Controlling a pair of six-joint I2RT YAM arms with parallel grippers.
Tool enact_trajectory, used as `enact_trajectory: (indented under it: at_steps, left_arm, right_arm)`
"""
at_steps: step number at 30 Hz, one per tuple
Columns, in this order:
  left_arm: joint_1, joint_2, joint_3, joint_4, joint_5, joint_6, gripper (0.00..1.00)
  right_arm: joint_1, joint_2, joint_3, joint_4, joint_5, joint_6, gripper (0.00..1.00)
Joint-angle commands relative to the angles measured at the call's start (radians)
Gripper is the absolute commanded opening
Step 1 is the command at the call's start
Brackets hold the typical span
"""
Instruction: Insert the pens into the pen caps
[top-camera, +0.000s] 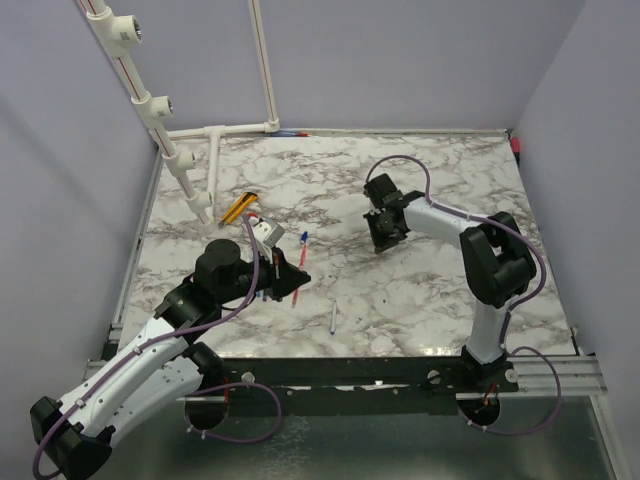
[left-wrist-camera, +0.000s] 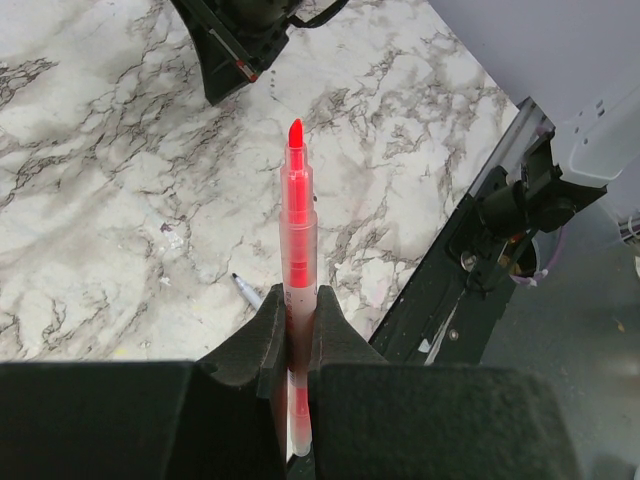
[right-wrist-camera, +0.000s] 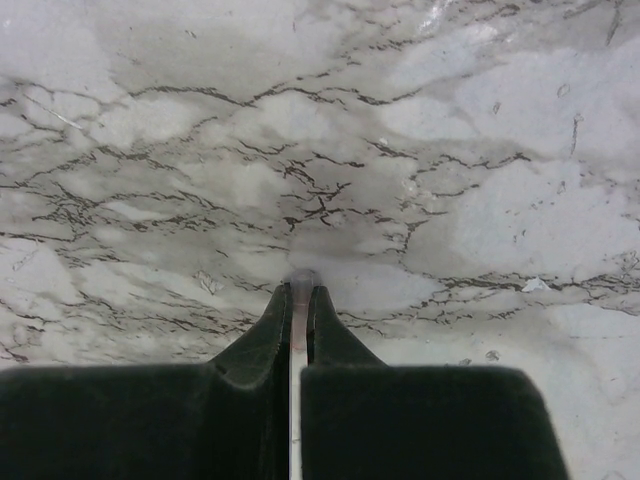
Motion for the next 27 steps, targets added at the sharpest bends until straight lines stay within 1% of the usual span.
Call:
enact_trajectory:
  at_steps: [1,9,16,22,27]
  left_arm:
    - [0.002,-0.002,-0.007,-0.01,-0.002,0.012,0.0]
    - [0.003,0.004,-0.009,0.0,0.028,0.002,0.0]
    - [0.002,-0.031,-0.031,0.062,0.076,-0.033,0.0]
    - [0.002,-0.046,-0.039,0.127,0.113,-0.057,0.0]
    - [0.001,-0.076,-0.105,0.332,0.193,-0.143,0.0]
  right_arm:
    - [-0.002,-0.056,-0.057,-0.014,0.009,0.018,0.01]
    - [0.015,-0.223,-0.091,-0.013,-0.068,0.07,0.01]
    - [0.029,-0.436,-0.154,0.037,-0.211,0.144,0.01]
    - [0.05,-0.636,-0.222,0.172,-0.342,0.219,0.01]
    - [0.07,-0.779,-0.282,0.35,-0.435,0.307,0.01]
